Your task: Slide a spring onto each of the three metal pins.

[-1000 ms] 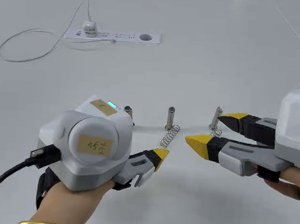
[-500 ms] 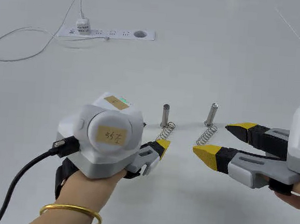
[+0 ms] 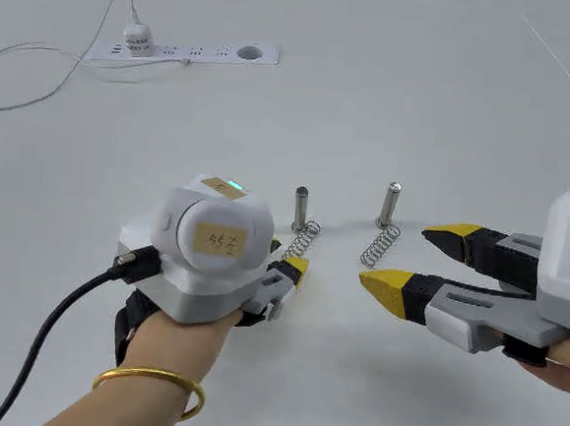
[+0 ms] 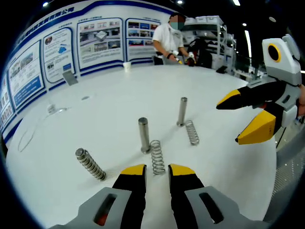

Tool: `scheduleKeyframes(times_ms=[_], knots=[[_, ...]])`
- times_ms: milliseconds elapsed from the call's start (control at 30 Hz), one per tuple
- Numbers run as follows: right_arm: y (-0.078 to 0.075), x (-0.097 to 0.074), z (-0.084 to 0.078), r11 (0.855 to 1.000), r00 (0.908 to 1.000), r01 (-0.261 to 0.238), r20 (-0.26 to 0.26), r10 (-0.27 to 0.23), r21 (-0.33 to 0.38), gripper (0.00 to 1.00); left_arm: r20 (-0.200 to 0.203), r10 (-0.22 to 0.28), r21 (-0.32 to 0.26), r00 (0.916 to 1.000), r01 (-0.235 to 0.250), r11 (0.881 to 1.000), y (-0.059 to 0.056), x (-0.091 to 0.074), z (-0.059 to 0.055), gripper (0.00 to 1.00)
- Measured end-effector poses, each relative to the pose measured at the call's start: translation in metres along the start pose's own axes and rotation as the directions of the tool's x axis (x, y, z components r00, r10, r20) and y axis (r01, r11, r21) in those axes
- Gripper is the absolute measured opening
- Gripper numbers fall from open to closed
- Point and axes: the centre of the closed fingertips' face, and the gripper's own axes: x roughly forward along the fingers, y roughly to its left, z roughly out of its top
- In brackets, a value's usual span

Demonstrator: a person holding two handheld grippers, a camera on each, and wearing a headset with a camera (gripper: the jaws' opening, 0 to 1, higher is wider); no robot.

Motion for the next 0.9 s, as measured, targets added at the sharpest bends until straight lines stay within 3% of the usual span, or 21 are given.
scheduleKeyframes(times_ms=[167,667,900], knots=[[-0.0007,0.0000,-0.0007,1.000,1.0000,0.003,-0.004,-0.003,-0.016,0.48,-0.015,-0.005,-0.022,0.9999,0.005,1.000,-0.0005,0.0027,-0.0038,0.18],[-0.0043,-0.0003,-0.0018,1.000,0.9998,0.017,-0.004,-0.017,0.005,0.48,-0.008,-0.010,0.007,0.9999,0.010,1.000,-0.0009,0.0026,-0.0031,0.11],[-0.0060,-0.0013,0.0059,0.999,0.9995,0.015,0.027,-0.016,0.035,0.48,0.023,-0.016,0.035,0.9996,0.015,0.999,-0.0047,-0.0052,0.0019,0.10]])
